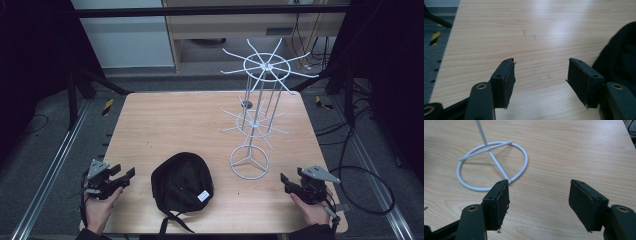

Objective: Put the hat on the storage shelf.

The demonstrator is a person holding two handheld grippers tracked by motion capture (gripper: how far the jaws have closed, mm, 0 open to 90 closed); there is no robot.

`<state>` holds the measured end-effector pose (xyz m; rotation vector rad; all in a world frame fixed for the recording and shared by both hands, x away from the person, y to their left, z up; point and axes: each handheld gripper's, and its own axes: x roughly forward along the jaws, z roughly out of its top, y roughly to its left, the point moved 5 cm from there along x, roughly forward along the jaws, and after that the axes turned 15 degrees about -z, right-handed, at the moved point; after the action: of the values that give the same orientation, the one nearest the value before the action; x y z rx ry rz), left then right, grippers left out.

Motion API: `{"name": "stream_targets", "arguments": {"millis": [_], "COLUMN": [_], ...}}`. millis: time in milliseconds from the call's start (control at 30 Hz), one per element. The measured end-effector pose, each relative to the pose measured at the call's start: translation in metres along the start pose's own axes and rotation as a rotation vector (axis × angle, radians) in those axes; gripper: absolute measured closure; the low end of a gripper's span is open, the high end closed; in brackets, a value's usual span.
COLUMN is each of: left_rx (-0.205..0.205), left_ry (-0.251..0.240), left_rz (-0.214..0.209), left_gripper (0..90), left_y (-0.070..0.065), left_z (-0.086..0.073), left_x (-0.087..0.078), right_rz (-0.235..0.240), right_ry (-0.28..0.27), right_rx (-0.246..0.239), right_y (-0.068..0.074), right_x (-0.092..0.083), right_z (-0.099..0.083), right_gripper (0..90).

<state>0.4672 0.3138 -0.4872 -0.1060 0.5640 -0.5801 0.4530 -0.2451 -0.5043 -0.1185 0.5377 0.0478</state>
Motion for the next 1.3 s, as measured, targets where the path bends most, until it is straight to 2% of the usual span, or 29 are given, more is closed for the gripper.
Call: {"name": "stream_targets", "arguments": {"millis": [233,333,367,533,600,700,733,800,867,933,1000,1200,1267,1300], "left_rx": [0.004,0.014,0.014,0.023,0.023,0.019,0.022,0.026,0.026,0.027,0.033,0.045,0.058,0.058], "left_ry": [-0.012,-0.004,-0.004,-0.008,-0.006,-0.002,0.001,0.007,0.009,0.013,0.019,0.033,0.049,0.049], "left_rz": [-0.048,-0.067,-0.067,-0.088,-0.094,-0.112,-0.115,-0.122,-0.127,-0.13,-0.137,-0.152,-0.156,-0.156], "left_gripper": [41.2,41.2,41.2,44.7,45.5,46.1,46.4,47.0,47.5,47.5,47.8,47.9,47.9,48.3], "left_y": [-0.014,-0.02,-0.02,-0.028,-0.03,-0.035,-0.037,-0.04,-0.042,-0.045,-0.048,-0.055,-0.06,-0.06], "left_z": [0.002,0.002,0.002,0.004,0.004,0.004,0.004,0.004,0.004,0.004,0.004,0.003,0.002,0.002], "left_x": [-0.004,-0.005,-0.005,-0.005,-0.005,-0.004,-0.003,-0.003,-0.002,-0.002,0.0,0.003,0.007,0.007], "right_rz": [0.039,0.085,0.085,0.134,0.137,0.162,0.184,0.195,0.223,0.232,0.259,0.306,0.332,0.332], "right_ry": [-0.013,-0.006,-0.006,0.003,0.004,0.001,-0.003,-0.003,-0.007,-0.007,-0.015,-0.027,-0.031,-0.031], "right_rx": [-0.014,0.0,0.0,-0.017,-0.021,-0.029,-0.03,-0.031,-0.049,-0.054,-0.065,-0.063,-0.073,-0.073], "right_y": [0.014,0.027,0.027,0.046,0.049,0.059,0.065,0.069,0.079,0.083,0.093,0.109,0.12,0.12], "right_x": [-0.007,-0.012,-0.012,-0.016,-0.017,-0.02,-0.022,-0.023,-0.025,-0.025,-0.027,-0.03,-0.031,-0.031], "right_z": [0.005,0.009,0.009,0.013,0.014,0.016,0.018,0.019,0.021,0.022,0.026,0.034,0.039,0.039], "right_gripper": [39.9,41.9,41.9,45.2,45.5,46.9,47.2,47.2,47.3,47.3,47.3,47.3,47.0,47.0]}}
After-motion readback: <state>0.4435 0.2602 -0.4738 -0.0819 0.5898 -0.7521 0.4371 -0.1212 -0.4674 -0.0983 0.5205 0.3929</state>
